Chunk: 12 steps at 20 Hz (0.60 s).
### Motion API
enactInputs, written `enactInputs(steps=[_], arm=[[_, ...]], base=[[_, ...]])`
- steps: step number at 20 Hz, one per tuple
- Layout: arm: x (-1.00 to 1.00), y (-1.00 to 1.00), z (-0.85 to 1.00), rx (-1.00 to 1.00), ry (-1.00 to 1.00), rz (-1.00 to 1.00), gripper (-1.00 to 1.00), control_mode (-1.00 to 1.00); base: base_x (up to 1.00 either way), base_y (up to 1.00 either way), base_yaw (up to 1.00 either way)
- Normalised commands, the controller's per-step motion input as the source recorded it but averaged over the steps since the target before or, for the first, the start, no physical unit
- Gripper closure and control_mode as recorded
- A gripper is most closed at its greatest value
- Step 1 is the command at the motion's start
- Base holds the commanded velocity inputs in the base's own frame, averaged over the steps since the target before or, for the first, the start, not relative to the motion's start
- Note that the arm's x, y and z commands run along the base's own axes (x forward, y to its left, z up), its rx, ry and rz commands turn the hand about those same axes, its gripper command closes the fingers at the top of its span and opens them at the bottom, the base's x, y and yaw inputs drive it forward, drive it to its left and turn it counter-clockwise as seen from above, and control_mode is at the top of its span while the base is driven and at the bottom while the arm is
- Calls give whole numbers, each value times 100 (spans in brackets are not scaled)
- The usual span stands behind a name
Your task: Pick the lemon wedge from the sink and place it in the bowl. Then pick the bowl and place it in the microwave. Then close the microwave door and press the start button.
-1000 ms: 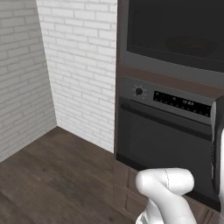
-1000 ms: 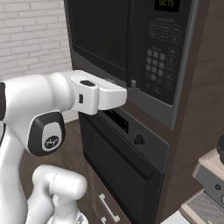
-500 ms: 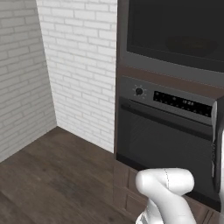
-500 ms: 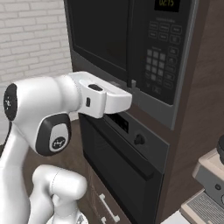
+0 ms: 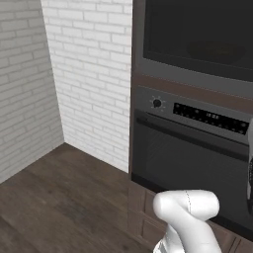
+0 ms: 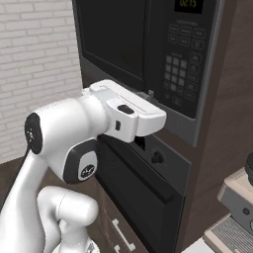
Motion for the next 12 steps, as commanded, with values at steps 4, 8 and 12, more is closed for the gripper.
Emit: enactInputs(steps=[4, 8, 12], arm=[[2, -35, -3, 0, -4, 0, 100, -100], [0, -21, -7, 0, 0, 0, 100, -100], [0, -8, -6, 0, 0, 0, 100, -100]], base=[[0, 0, 0], [0, 0, 0], [0, 0, 0]])
